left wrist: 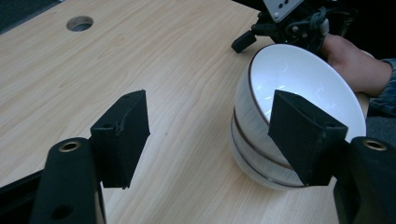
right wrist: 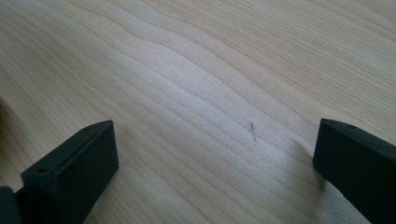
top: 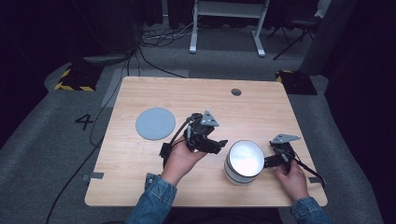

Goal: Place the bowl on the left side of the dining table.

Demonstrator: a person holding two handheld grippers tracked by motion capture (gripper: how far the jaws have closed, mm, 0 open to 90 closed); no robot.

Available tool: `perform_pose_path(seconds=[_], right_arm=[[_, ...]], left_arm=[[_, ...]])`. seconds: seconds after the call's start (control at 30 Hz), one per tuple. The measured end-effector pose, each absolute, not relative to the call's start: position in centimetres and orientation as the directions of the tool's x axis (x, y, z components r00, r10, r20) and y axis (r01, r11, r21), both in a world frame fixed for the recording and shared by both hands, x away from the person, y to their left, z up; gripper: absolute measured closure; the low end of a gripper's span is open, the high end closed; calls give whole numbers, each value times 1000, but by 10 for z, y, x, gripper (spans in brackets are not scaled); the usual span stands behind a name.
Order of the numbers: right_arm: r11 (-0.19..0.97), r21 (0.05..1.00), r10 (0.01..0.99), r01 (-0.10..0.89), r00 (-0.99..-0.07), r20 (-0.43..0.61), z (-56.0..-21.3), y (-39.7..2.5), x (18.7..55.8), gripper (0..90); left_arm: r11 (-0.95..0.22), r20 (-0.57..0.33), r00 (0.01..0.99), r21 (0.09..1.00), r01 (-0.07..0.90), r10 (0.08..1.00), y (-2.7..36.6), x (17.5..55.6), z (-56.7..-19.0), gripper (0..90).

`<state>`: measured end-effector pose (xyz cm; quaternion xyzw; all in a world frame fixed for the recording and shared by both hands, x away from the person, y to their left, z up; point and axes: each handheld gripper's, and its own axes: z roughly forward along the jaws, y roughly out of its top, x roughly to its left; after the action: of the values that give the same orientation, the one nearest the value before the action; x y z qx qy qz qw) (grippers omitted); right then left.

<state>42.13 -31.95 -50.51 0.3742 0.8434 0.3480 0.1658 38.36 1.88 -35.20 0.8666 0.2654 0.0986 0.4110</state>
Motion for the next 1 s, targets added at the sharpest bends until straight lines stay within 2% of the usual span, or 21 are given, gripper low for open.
perform_pose_path(seconds=[0.33,0.53,0.8,1.0], right_arm=[[477,711,747,516,-665,-19,-505,-319,421,3],[478,711,747,516,-665,-19,-505,-319,421,3],[478,712,746,515,-665,-20,-505,-319,421,3],[480,714,744,510,-668,-23,-505,-320,422,3]], left_arm=[[-569,-45,865,736,367,500,-12,390,-353,291],[-628,-14,888,702,336,460,-36,396,-353,291],[-612,-69,889,702,365,452,-50,405,-365,288],[-638,-107,890,661,396,442,-48,414,-380,294]])
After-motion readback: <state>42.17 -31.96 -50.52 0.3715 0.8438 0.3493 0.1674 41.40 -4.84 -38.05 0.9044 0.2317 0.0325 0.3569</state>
